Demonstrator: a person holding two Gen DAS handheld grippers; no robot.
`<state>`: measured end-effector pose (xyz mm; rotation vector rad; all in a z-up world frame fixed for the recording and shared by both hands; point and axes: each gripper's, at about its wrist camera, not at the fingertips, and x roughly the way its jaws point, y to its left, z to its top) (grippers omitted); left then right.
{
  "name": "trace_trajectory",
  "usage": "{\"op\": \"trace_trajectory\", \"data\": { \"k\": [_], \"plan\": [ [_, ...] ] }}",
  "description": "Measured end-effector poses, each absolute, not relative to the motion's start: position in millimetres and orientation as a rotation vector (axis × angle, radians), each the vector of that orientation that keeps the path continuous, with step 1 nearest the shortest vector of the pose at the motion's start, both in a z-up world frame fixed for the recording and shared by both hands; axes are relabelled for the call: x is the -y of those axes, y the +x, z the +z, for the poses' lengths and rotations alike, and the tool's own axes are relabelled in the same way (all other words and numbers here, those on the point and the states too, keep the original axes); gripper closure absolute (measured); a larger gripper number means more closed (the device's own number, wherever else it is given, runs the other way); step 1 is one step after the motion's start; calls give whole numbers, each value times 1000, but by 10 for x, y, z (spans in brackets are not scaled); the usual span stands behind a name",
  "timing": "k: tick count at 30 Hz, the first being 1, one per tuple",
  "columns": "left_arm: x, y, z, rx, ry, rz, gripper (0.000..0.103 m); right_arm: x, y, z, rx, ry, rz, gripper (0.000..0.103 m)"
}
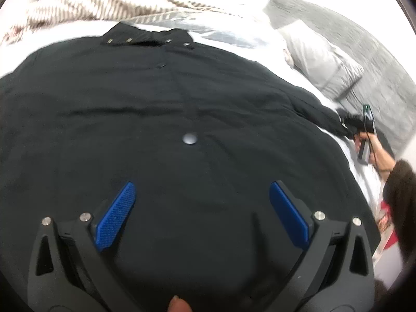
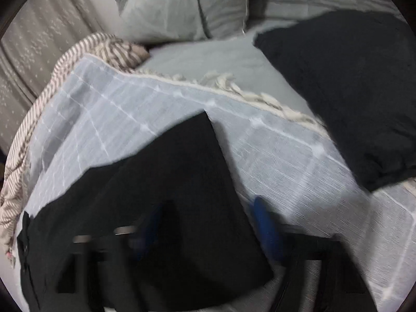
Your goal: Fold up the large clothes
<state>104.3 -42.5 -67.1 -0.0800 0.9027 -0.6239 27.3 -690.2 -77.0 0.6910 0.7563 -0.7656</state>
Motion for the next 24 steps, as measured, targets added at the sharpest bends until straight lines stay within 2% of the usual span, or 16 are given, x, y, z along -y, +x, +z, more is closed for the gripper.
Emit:
{"op": "trace_trajectory", "data": {
  "k": [3,6,8,10,11,12,14,17,18,20,21,22,24],
  "plan": [
    [374,1110,-746,-921,-138,-627,1,6730,522,-480,-753,493,-771,90],
    [395,1080,-754,-912,-119,-628,0,6293,580,155,-569,139,-767,90],
    [426,1058,-755,-909,-97,-625,0,6240,536,261,-533,48,-782,89],
    [441,1044,-762,-908,-83,-624,0,6369,572,82,-599,-5,-831,86],
    [446,1040,-765,-909,-78,-622,0,6503,617,-170,-703,-45,-904,83],
    [443,1043,-765,-909,-77,-620,0,6650,655,-461,-843,-76,-978,87],
    [446,1042,-766,-910,-77,-618,0,6878,620,-928,-1038,-86,-1081,87],
    [452,1036,-766,-909,-71,-613,0,6798,436,-738,-893,-31,-1136,81],
    [462,1033,-768,-908,-64,-609,1,6675,431,-549,-828,-4,-1096,78],
    [487,1019,-774,-905,-47,-602,0,6420,519,-291,-756,31,-1001,63],
    [493,1016,-776,-905,-42,-600,0,6230,634,-166,-730,40,-931,42],
    [494,1014,-776,-905,-40,-599,0,5981,783,-55,-708,50,-833,26],
    [497,1020,-775,-905,-41,-599,0,5496,1155,24,-698,74,-636,25]
  ]
}}
